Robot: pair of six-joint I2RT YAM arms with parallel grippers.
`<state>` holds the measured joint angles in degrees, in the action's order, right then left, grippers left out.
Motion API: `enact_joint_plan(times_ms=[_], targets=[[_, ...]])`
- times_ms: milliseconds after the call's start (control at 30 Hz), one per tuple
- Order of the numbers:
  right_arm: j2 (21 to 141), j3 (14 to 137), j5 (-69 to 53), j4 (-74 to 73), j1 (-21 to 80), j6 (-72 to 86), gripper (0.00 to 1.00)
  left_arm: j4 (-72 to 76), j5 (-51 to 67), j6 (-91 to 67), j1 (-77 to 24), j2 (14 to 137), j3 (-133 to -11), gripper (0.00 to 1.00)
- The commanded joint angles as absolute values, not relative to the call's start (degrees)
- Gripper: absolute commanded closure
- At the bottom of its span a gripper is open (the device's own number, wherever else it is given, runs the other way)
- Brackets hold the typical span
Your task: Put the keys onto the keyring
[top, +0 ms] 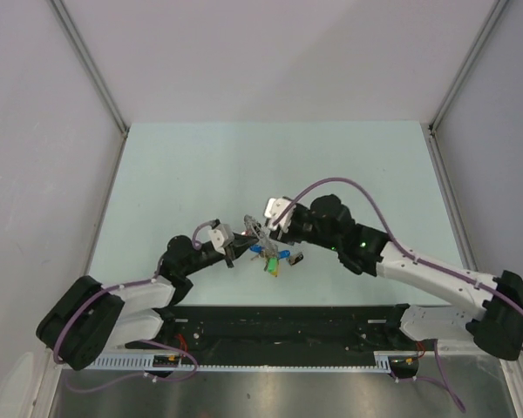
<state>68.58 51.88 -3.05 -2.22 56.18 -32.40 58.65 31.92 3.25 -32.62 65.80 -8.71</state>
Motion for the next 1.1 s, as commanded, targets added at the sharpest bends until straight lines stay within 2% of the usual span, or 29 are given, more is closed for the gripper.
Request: enact_joint_plan(times_ms=[0,100,233,467,733,933,1067], targets=[[61.7,51.2,-9.0,1.1,49.1,-18.8,0.43,77.7,28.2,-4.1,-32.8,69.3,-6.1,1.00],[58.2,48.5,-9.8,1.4,44.0,-11.1,0.32,86.1,28.0,-7.6,-32.8,73.8,-5.3,1.00],[55.6,46.6,-5.9,-1.9,41.3,-4.8,0.31,99.0,27.7,-12.5,-32.7,81.1,-4.1,0.99],[58.1,46.3,-2.0,-9.0,40.2,3.9,0.31,99.0,27.5,-9.0,-32.7,82.0,-4.7,1.00],[66.7,46.4,2.5,-12.6,44.5,9.8,0.34,98.9,22.9,-5.3,-30.5,75.0,-2.4,1.00],[73.2,46.4,8.3,-13.7,49.0,16.6,0.41,98.9,21.7,-4.9,-26.1,70.8,-3.0,1.00],[76.8,46.4,12.8,-12.7,53.1,23.0,0.48,98.9,22.4,-4.7,-25.7,72.7,-4.4,1.00]])
